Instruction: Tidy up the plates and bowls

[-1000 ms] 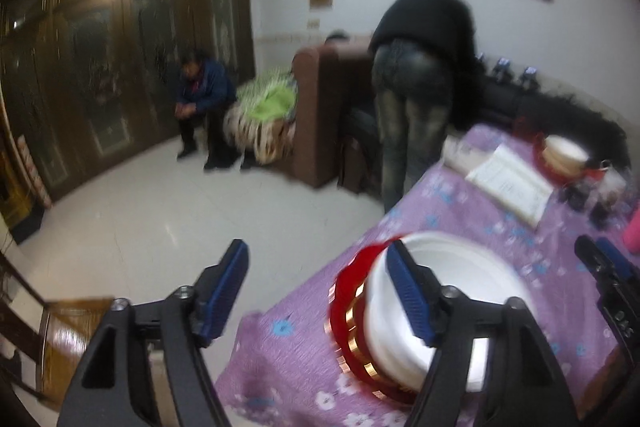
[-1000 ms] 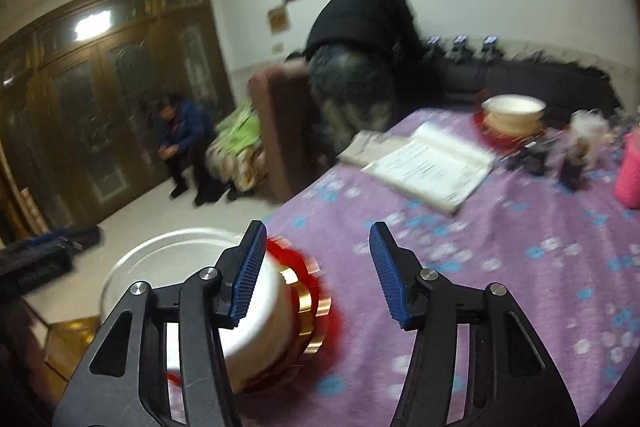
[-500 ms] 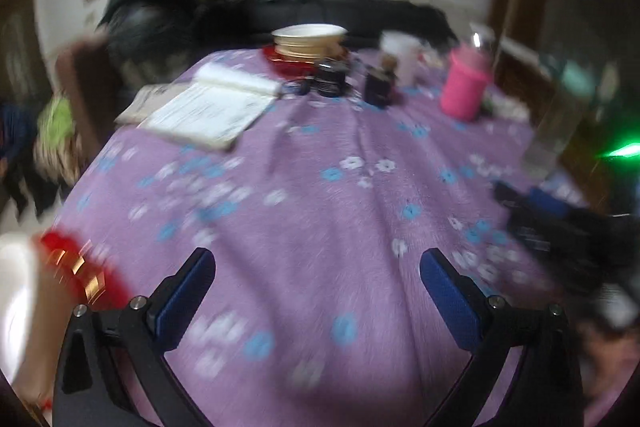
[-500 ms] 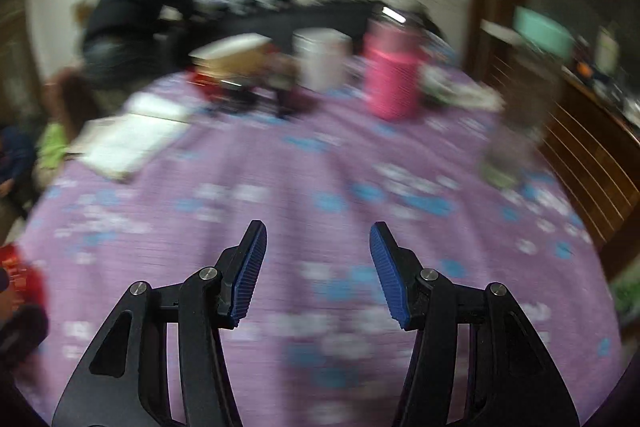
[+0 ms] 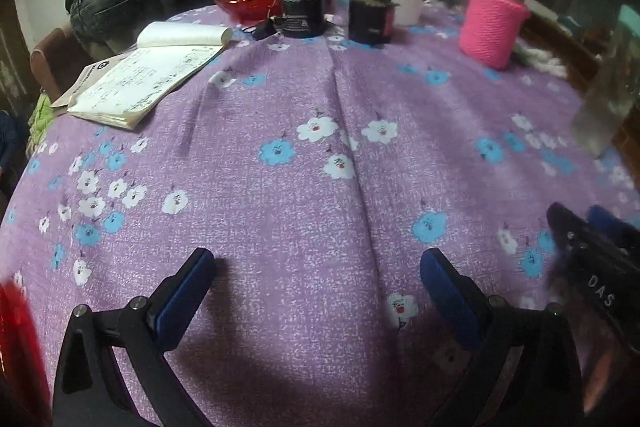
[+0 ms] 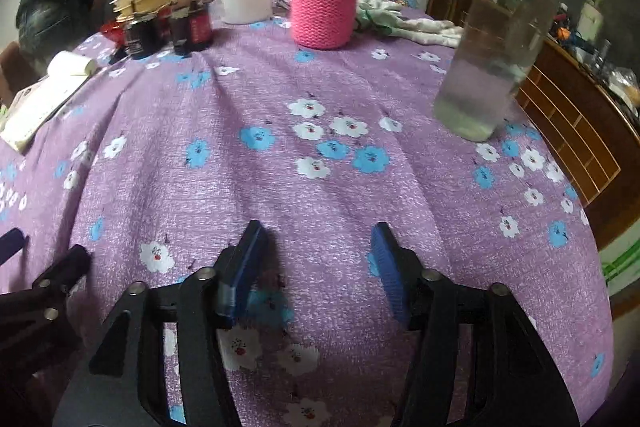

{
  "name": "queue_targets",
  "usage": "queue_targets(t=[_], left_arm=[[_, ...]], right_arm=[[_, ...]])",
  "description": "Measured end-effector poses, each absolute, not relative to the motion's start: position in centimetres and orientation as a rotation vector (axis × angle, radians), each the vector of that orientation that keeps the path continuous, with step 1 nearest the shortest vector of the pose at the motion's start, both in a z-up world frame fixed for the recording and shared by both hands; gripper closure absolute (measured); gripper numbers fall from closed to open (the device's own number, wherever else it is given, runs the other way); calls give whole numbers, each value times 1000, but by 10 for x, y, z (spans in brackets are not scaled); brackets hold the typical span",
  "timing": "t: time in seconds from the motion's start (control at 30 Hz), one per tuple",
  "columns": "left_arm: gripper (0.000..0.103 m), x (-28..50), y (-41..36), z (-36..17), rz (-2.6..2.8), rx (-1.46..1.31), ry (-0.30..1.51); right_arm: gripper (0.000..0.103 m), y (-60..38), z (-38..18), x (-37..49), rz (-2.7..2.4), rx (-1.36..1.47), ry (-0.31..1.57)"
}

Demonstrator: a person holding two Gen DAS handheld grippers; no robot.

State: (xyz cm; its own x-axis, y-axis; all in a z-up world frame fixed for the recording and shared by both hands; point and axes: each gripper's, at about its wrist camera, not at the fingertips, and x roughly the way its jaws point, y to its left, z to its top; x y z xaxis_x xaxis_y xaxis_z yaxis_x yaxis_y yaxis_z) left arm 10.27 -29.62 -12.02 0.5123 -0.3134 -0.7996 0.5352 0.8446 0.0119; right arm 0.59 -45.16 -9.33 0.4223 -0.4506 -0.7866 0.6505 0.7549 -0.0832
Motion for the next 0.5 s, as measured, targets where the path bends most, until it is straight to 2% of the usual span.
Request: queue_targets(t=[0.17, 0.5], left_arm=[[1, 106, -296, -122, -521, 266, 902], [1, 107, -296, -122, -524, 261, 905]], right_arm=[[20, -462, -97, 0, -738, 316, 904], [18, -462, -99, -1, -726, 352, 896]])
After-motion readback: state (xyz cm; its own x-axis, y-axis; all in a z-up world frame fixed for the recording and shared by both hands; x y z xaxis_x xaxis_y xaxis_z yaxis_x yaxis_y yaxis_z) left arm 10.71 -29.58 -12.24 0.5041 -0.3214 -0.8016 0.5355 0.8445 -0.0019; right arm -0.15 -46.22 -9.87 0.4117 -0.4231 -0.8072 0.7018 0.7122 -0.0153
